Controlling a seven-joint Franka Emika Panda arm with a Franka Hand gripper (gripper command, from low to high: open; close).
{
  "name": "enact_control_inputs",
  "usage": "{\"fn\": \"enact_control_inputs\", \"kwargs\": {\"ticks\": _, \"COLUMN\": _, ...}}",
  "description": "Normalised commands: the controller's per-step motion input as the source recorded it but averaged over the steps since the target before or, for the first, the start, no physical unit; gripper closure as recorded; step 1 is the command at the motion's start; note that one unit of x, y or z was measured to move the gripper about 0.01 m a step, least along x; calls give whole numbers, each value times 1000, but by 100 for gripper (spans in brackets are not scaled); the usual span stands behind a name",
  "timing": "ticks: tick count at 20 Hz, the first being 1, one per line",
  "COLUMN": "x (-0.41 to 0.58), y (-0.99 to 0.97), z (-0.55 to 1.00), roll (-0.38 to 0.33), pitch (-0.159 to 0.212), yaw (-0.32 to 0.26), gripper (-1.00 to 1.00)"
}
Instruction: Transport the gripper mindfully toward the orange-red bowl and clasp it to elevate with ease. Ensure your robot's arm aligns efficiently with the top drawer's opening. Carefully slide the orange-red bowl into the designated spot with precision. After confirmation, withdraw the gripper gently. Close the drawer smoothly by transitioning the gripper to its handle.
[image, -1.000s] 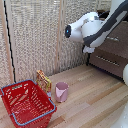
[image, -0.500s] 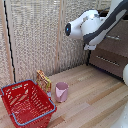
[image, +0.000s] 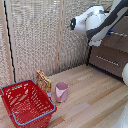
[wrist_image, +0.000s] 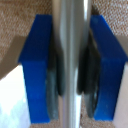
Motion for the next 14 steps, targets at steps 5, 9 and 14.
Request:
{"fn": "enact_control_inputs", "kwargs": {"ticks": 5, "x": 0, "y": -874, "z": 259, "roll": 67, "pitch": -97, "yaw": -26, "gripper": 100}}
{"fn": "enact_control_inputs", "kwargs": {"ticks": 9, "x": -21, "y": -836, "z": 220, "roll": 52, "pitch": -92, "yaw": -13, "gripper": 100}}
{"fn": "enact_control_inputs", "kwargs": {"ticks": 14, "x": -110, "y": -600, "z": 103, "roll": 33, "pitch": -59, "yaw": 0, "gripper": 100}}
